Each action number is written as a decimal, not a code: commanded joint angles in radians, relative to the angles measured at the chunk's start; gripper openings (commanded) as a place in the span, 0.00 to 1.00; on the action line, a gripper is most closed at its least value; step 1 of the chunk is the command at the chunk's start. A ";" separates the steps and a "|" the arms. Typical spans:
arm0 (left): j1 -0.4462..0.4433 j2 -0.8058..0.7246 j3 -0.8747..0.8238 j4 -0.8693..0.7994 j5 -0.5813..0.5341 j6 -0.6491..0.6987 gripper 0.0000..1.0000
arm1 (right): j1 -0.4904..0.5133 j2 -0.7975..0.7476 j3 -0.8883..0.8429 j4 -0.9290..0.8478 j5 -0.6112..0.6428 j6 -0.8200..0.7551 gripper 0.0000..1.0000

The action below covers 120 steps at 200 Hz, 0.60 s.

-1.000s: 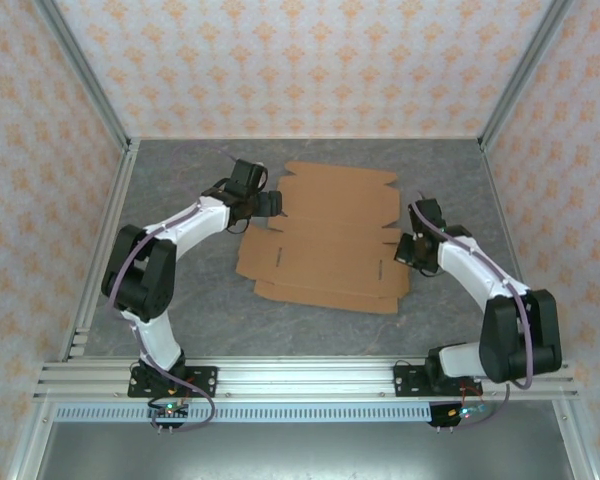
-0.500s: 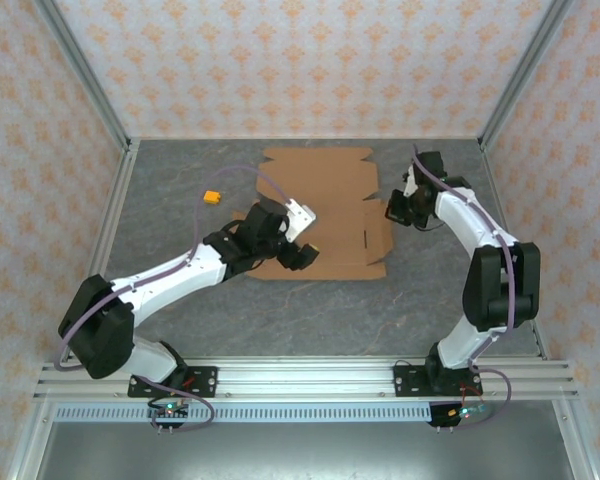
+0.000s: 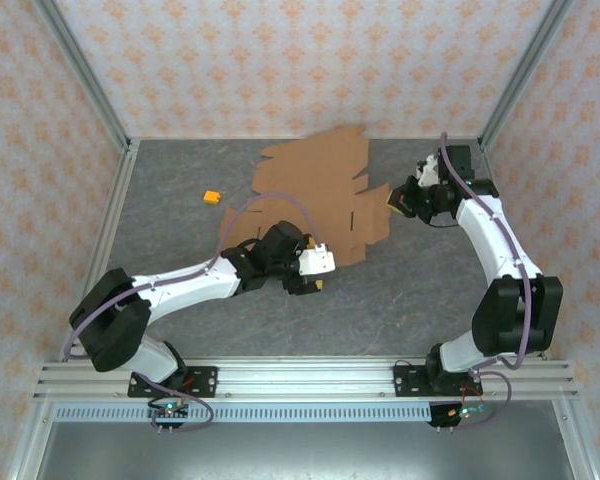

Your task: Fold the paper box

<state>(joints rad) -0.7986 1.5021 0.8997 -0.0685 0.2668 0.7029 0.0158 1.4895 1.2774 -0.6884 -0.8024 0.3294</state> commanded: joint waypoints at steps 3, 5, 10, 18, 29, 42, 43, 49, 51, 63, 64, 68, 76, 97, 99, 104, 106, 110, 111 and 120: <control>-0.019 0.038 0.008 0.089 -0.080 0.074 0.84 | -0.007 0.007 -0.006 0.042 -0.067 0.067 0.02; -0.020 0.042 0.006 0.100 -0.089 0.075 0.83 | -0.007 0.006 -0.005 0.042 -0.068 0.067 0.02; -0.024 0.050 0.000 0.131 -0.116 0.075 0.82 | -0.007 0.011 -0.004 0.043 -0.067 0.070 0.02; -0.031 0.060 -0.006 0.171 -0.145 0.077 0.81 | -0.008 0.013 -0.006 0.046 -0.068 0.076 0.02; -0.044 0.076 -0.004 0.190 -0.174 0.085 0.78 | -0.008 0.018 -0.007 0.053 -0.076 0.081 0.02; -0.059 0.089 -0.013 0.222 -0.209 0.093 0.72 | -0.008 0.021 -0.014 0.066 -0.081 0.090 0.02; -0.061 0.091 -0.014 0.227 -0.212 0.092 0.72 | -0.008 0.021 -0.014 0.067 -0.082 0.090 0.02; -0.069 0.095 -0.022 0.255 -0.236 0.093 0.68 | -0.007 0.022 -0.019 0.073 -0.080 0.093 0.02; -0.072 0.096 -0.025 0.264 -0.244 0.093 0.67 | -0.007 0.024 -0.020 0.075 -0.080 0.094 0.02; -0.088 0.099 -0.037 0.302 -0.286 0.097 0.60 | -0.008 0.028 -0.026 0.083 -0.080 0.099 0.02; -0.090 0.099 -0.038 0.305 -0.290 0.097 0.60 | -0.008 0.029 -0.027 0.084 -0.080 0.100 0.02; -0.096 0.099 -0.041 0.314 -0.305 0.099 0.57 | -0.008 0.031 -0.029 0.087 -0.080 0.101 0.02; -0.110 0.099 -0.046 0.332 -0.338 0.102 0.53 | -0.007 0.035 -0.033 0.092 -0.080 0.102 0.02; -0.144 0.100 -0.063 0.374 -0.405 0.104 0.42 | -0.008 0.049 -0.032 0.097 -0.078 0.103 0.02; -0.148 0.100 -0.066 0.378 -0.410 0.103 0.41 | -0.007 0.051 -0.033 0.099 -0.078 0.104 0.02; -0.153 0.100 -0.069 0.387 -0.422 0.100 0.38 | -0.007 0.054 -0.034 0.104 -0.078 0.108 0.02; -0.155 0.100 -0.070 0.389 -0.426 0.099 0.38 | -0.008 0.056 -0.033 0.107 -0.079 0.109 0.02; -0.159 0.099 -0.070 0.393 -0.433 0.095 0.35 | -0.008 0.058 -0.033 0.112 -0.078 0.112 0.02; -0.160 0.099 -0.069 0.394 -0.436 0.093 0.35 | -0.008 0.060 -0.033 0.113 -0.078 0.113 0.02; -0.166 0.096 -0.065 0.393 -0.453 0.075 0.30 | -0.007 0.069 -0.031 0.121 -0.078 0.120 0.02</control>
<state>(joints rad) -0.9455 1.6001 0.8444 0.2455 -0.0772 0.7910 0.0158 1.5375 1.2537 -0.6186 -0.8616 0.4202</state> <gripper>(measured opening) 0.350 0.040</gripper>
